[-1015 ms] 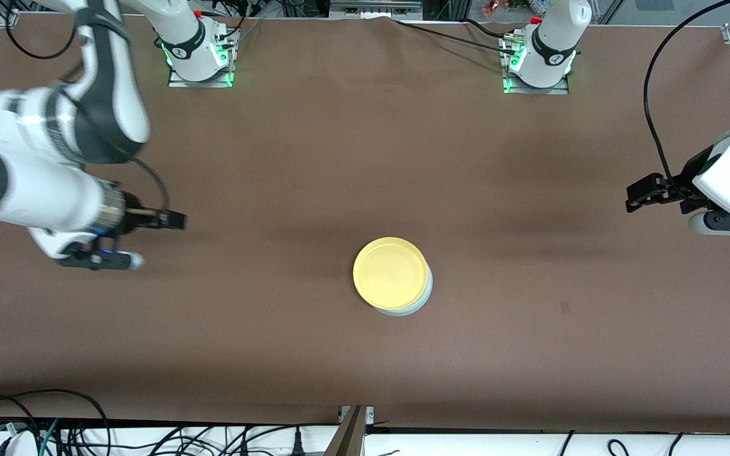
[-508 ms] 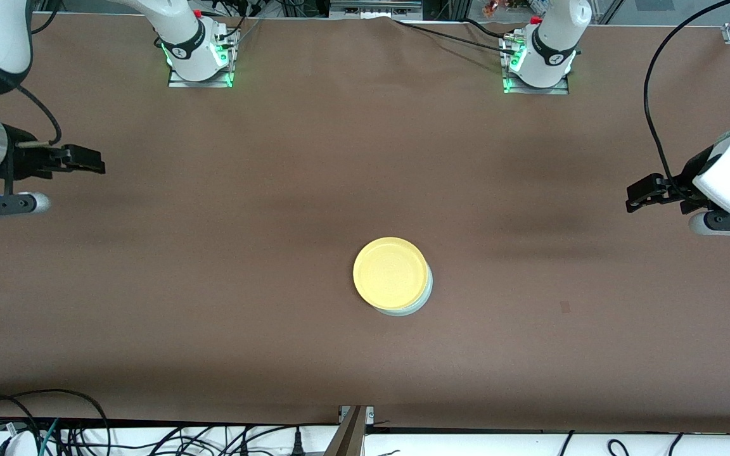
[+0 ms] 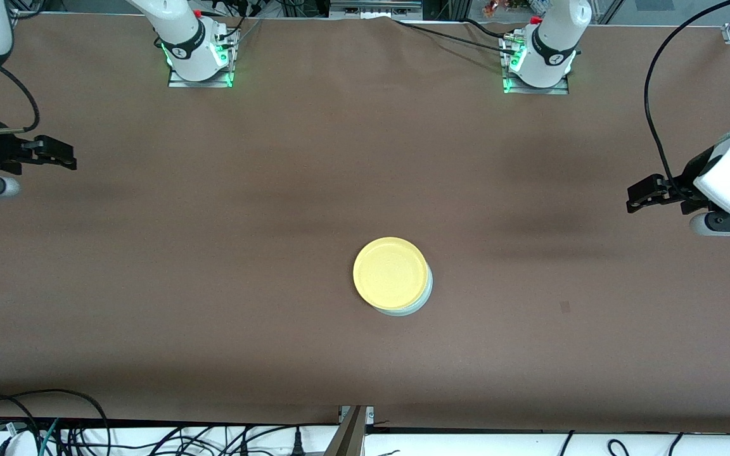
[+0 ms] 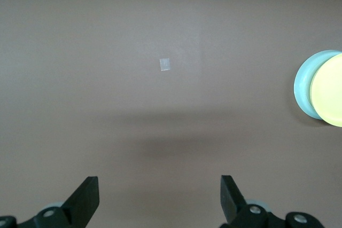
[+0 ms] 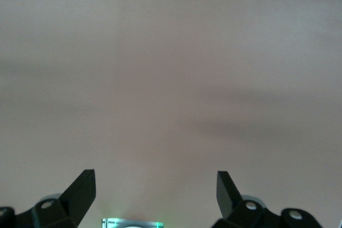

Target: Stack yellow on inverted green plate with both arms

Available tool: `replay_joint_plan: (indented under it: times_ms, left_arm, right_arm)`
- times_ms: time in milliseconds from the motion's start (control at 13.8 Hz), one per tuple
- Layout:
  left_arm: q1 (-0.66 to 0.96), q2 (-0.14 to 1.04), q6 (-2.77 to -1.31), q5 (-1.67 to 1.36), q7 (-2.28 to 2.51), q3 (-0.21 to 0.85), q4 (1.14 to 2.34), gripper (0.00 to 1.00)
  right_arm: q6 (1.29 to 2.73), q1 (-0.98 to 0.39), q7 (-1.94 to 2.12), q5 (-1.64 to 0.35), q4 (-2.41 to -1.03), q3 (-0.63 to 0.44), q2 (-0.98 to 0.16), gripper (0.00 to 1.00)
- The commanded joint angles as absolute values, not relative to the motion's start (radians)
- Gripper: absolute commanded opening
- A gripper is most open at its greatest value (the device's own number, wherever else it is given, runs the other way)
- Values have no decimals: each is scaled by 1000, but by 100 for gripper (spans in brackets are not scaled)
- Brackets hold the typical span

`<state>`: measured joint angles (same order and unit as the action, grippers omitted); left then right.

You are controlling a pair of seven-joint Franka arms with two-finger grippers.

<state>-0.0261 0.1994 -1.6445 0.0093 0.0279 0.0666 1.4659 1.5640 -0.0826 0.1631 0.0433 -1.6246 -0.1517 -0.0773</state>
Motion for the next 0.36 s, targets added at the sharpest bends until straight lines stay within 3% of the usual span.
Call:
replay_joint_plan:
  times_ms: [0, 290]
  left_arm:
    - [-29, 212, -1634, 31, 25, 72, 1436, 100]
    - [-31, 212, -1634, 31, 25, 72, 1436, 100]
  right_arm:
    - [1573, -26, 166, 34, -1706, -118, 0, 100]
    - [1565, 21, 158, 26, -1697, -68, 0, 100]
